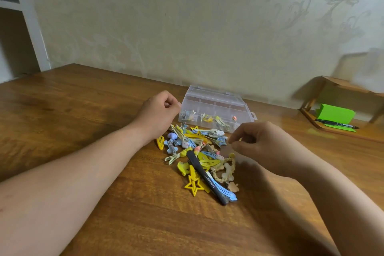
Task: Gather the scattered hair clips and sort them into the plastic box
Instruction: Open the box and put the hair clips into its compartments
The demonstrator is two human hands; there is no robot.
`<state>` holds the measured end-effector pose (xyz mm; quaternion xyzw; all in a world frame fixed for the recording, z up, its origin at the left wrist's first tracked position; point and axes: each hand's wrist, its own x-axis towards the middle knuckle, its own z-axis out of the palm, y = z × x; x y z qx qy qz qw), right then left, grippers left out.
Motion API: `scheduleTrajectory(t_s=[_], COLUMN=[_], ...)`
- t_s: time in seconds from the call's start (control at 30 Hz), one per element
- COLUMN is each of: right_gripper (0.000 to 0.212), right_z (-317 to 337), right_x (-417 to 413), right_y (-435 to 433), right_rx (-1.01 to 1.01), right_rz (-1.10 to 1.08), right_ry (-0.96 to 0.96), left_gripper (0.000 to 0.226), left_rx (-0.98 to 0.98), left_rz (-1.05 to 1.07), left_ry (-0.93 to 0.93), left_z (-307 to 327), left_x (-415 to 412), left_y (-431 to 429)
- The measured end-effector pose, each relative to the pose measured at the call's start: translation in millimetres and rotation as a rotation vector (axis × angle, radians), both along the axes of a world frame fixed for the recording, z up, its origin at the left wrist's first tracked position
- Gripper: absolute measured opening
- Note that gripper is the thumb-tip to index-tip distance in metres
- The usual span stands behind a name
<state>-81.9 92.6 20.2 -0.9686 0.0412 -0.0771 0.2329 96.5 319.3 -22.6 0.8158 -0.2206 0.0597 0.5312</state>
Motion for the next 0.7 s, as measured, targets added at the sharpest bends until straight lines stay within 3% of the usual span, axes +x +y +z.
scheduleTrajectory(t_s=[0.2, 0.53, 0.7], right_gripper=[0.007, 0.004, 0.015], right_z=[-0.3, -7.6, -8.9], right_x=[-0.5, 1.6, 0.9], right_y=[-6.1, 22.0, 33.4], right_rx=[0.003, -0.023, -0.033], right_rz=[-0.006, 0.086, 0.181], right_ry=[0.12, -0.051, 0.025], left_gripper=[0.014, 0.013, 0.014], left_rx=[0.015, 0.016, 0.017], left_rz=[0.005, -0.001, -0.014], left_ry=[0.0, 0.011, 0.016], left_z=[0.0, 2.9, 2.2], left_x=[-0.6, -3.8, -3.5], left_y=[-0.6, -1.2, -1.1])
